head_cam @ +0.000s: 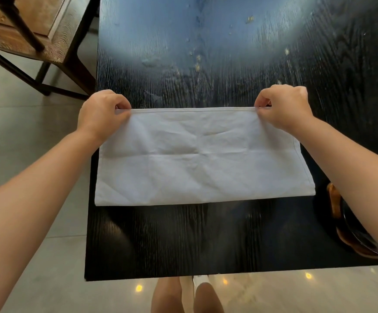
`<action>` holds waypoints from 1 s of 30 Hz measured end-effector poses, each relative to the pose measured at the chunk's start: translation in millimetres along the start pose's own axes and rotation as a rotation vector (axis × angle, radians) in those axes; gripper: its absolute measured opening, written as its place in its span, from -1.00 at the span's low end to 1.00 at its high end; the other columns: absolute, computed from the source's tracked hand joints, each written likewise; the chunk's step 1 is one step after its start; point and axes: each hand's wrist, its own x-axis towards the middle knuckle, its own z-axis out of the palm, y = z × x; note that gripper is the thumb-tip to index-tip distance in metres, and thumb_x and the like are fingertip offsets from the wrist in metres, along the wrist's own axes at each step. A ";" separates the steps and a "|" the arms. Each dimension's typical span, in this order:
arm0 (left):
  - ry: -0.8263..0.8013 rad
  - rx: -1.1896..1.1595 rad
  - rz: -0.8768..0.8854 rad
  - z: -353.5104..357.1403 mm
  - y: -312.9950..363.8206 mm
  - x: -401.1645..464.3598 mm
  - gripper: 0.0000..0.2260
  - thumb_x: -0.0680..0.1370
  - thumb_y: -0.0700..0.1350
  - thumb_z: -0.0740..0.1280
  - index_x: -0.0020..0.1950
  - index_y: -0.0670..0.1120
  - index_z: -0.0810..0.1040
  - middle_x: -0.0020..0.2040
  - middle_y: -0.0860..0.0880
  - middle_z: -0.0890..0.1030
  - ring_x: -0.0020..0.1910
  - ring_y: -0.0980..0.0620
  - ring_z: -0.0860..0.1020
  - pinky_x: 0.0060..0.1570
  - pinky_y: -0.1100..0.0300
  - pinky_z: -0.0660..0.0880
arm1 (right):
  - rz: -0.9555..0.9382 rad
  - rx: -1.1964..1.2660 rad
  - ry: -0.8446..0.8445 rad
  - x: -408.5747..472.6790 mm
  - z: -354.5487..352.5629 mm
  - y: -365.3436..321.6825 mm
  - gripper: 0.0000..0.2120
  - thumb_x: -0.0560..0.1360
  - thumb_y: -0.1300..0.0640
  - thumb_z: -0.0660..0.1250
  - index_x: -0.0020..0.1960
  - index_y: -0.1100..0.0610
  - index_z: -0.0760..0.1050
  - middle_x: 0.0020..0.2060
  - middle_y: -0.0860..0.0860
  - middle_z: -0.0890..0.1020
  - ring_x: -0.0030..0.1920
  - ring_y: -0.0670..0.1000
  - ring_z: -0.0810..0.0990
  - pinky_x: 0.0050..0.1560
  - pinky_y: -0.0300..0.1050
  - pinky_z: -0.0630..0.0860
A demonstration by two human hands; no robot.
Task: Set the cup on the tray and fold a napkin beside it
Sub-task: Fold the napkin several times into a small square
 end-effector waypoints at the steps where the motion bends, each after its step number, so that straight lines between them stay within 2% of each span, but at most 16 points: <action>1: -0.002 -0.001 0.003 -0.2 -0.1 -2.1 -0.89 0.47 -0.16 0.38 -0.06 -0.16 0.64 -0.12 -0.16 0.58 -0.10 -0.13 0.51 -0.11 0.01 0.45 | -0.007 -0.007 0.001 -2.4 0.6 0.1 -0.92 0.44 0.17 0.31 -0.14 0.05 0.58 -0.22 -0.03 0.54 -0.15 0.04 0.45 0.13 0.05 0.23; 8: -0.033 -0.107 0.043 -1.0 5.8 -59.9 -0.96 0.42 -0.28 0.42 -0.16 -0.20 0.67 -0.15 -0.15 0.62 -0.10 -0.14 0.53 -0.03 0.04 0.43 | -0.038 0.005 0.062 -60.8 5.8 0.6 -0.90 0.42 0.22 0.34 -0.22 0.07 0.60 -0.28 0.00 0.57 -0.16 0.11 0.50 0.08 0.06 0.23; 16: 0.022 -0.131 -0.018 9.2 19.3 -133.7 -0.93 0.39 -0.34 0.44 -0.18 -0.21 0.65 -0.19 -0.19 0.59 -0.12 -0.21 0.51 -0.06 -0.02 0.41 | -0.036 -0.010 0.076 -129.0 15.0 2.4 -0.92 0.43 0.22 0.36 -0.22 0.11 0.58 -0.23 0.06 0.61 -0.11 0.13 0.50 0.07 0.08 0.23; 18: 0.058 -0.100 -0.022 12.3 27.2 -135.8 -0.91 0.42 -0.31 0.40 -0.10 -0.22 0.63 -0.08 -0.21 0.62 -0.02 -0.25 0.55 0.05 -0.07 0.41 | -0.003 -0.035 0.090 -131.9 16.8 -1.4 -0.92 0.44 0.22 0.34 -0.22 0.13 0.57 -0.23 0.08 0.60 -0.12 0.14 0.49 0.08 0.07 0.22; 19: 0.073 -0.084 -0.035 15.3 35.2 -135.9 -0.85 0.45 -0.28 0.37 0.00 -0.23 0.61 0.04 -0.22 0.62 0.10 -0.25 0.54 0.15 -0.10 0.37 | 0.015 -0.057 0.096 -132.1 17.9 -4.7 -0.92 0.44 0.22 0.32 -0.22 0.14 0.56 -0.24 0.08 0.59 -0.14 0.14 0.48 0.08 0.06 0.22; 21: 0.074 -0.061 -0.037 24.3 60.5 -139.9 -0.67 0.50 -0.21 0.29 0.26 -0.21 0.49 0.31 -0.21 0.49 0.35 -0.19 0.39 0.32 -0.16 0.23 | 0.071 -0.098 0.107 -133.0 20.3 -12.5 -0.92 0.44 0.23 0.30 -0.23 0.15 0.52 -0.27 0.09 0.55 -0.18 0.13 0.46 0.07 0.06 0.22; 23: 0.019 -0.021 0.002 35.9 92.9 -148.1 -0.54 0.54 -0.08 0.17 0.43 -0.17 0.30 0.47 -0.14 0.30 0.47 -0.10 0.20 0.40 -0.19 0.08 | 0.138 -0.117 0.116 -134.2 22.4 -19.3 -0.92 0.43 0.25 0.27 -0.23 0.17 0.49 -0.30 0.09 0.52 -0.21 0.13 0.43 0.06 0.06 0.23; 25: -0.069 0.035 0.046 50.1 120.8 -157.0 -0.48 0.55 0.04 0.06 0.50 -0.10 0.15 0.53 -0.08 0.16 0.51 -0.03 0.06 0.42 -0.19 -0.05 | 0.191 -0.120 0.110 -136.1 24.0 -23.4 -0.93 0.43 0.24 0.25 -0.23 0.17 0.47 -0.31 0.09 0.51 -0.21 0.13 0.42 0.05 0.07 0.24; 28: -0.174 0.147 0.105 70.1 139.0 -167.6 -0.46 0.55 0.14 -0.01 0.51 0.00 0.09 0.54 -0.05 0.10 0.52 -0.05 0.01 0.40 -0.21 -0.14 | 0.210 -0.095 0.123 -137.8 24.1 -22.7 -0.92 0.43 0.22 0.23 -0.18 0.18 0.50 -0.26 0.10 0.52 -0.17 0.14 0.44 0.08 0.08 0.24; 30: -0.217 0.165 0.088 78.5 136.9 -171.7 -0.45 0.54 0.18 -0.05 0.52 0.06 0.05 0.55 -0.03 0.03 0.53 -0.04 -0.04 0.41 -0.21 -0.18 | 0.201 -0.087 0.159 -141.1 25.2 -24.3 -0.84 0.42 0.22 0.24 -0.04 0.18 0.53 -0.08 0.13 0.56 0.02 0.16 0.47 0.20 0.14 0.22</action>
